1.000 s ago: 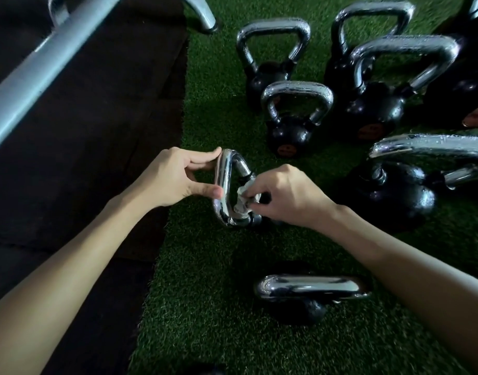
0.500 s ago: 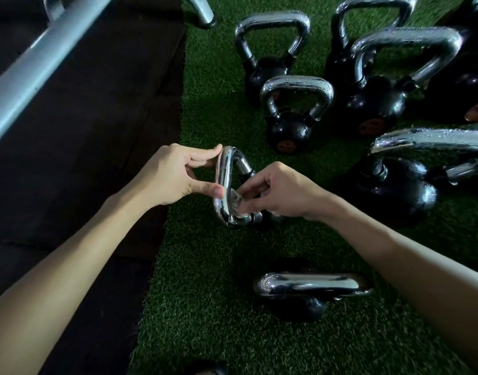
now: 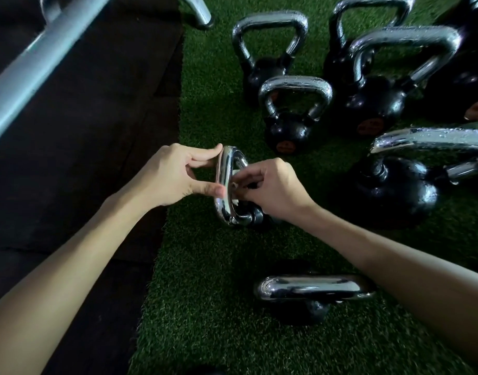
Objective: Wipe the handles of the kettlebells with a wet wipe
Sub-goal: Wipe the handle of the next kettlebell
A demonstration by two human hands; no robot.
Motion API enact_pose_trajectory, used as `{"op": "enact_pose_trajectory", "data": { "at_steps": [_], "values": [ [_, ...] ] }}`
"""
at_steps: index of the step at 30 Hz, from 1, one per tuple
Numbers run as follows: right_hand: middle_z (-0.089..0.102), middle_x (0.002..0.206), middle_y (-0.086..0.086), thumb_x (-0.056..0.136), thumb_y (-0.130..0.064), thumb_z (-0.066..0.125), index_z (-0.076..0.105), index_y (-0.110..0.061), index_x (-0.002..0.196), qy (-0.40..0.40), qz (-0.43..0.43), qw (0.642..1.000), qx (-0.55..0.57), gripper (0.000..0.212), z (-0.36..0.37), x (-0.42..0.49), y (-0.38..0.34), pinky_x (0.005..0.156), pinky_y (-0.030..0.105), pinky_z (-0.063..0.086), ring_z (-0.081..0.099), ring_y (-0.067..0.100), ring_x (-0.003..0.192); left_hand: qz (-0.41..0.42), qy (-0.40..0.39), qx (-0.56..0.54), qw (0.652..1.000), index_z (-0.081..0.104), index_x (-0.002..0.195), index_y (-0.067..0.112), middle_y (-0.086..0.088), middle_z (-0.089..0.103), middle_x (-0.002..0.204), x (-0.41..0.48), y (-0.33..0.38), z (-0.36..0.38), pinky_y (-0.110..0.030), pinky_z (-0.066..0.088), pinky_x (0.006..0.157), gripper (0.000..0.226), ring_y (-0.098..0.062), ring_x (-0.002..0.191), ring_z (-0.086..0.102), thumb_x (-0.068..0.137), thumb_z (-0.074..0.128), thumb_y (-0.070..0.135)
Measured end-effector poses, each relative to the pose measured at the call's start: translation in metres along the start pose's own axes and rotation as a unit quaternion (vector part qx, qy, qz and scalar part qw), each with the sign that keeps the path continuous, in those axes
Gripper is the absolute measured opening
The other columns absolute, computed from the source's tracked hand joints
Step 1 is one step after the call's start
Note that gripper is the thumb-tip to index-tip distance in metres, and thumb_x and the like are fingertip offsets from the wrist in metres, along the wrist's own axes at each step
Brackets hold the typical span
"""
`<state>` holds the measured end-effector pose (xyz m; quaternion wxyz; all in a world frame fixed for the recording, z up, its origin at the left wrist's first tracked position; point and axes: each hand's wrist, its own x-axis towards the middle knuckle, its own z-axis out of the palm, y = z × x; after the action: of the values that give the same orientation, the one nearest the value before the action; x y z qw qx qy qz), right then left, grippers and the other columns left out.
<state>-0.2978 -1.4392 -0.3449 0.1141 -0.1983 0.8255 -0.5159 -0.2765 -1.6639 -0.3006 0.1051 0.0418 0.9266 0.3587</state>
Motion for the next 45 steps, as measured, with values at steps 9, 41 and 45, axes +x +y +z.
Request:
{"op": "enact_pose_trajectory", "data": {
  "at_steps": [9,41,45],
  "values": [
    [0.078,0.081,-0.009,0.071,-0.022,0.093,0.082,-0.018,0.090,0.009,0.022,1.000,0.020,0.022,-0.004,-0.001,0.002,0.071,0.019,0.059,0.073,0.000,0.074,-0.011,0.005,0.003,1.000,0.053,0.142,0.047,0.013,0.061,0.139,-0.004,0.004,0.000,-0.022,0.054,0.082,0.095,0.003,0.061,0.053,0.054,0.084,0.067],
    [0.071,0.072,-0.015,0.071,-0.035,0.090,0.077,-0.026,0.081,0.184,0.026,0.970,-0.156,0.018,-0.065,-0.002,0.015,0.057,0.015,0.050,0.063,-0.003,0.065,0.001,-0.079,0.072,0.994,0.052,0.145,0.042,0.010,0.060,0.141,0.028,0.075,0.006,-0.029,0.048,0.097,0.098,0.014,0.107,0.057,0.057,0.089,0.064],
    [0.070,0.073,-0.017,0.076,-0.031,0.087,0.076,-0.028,0.083,0.222,0.000,0.952,-0.211,0.013,-0.096,-0.045,0.016,0.060,0.011,0.049,0.063,-0.006,0.066,0.047,-0.133,0.170,0.975,0.049,0.144,0.048,0.015,0.063,0.137,0.048,0.111,0.020,-0.024,0.045,0.070,0.093,0.009,0.084,0.064,0.061,0.090,0.057]
  ]
}}
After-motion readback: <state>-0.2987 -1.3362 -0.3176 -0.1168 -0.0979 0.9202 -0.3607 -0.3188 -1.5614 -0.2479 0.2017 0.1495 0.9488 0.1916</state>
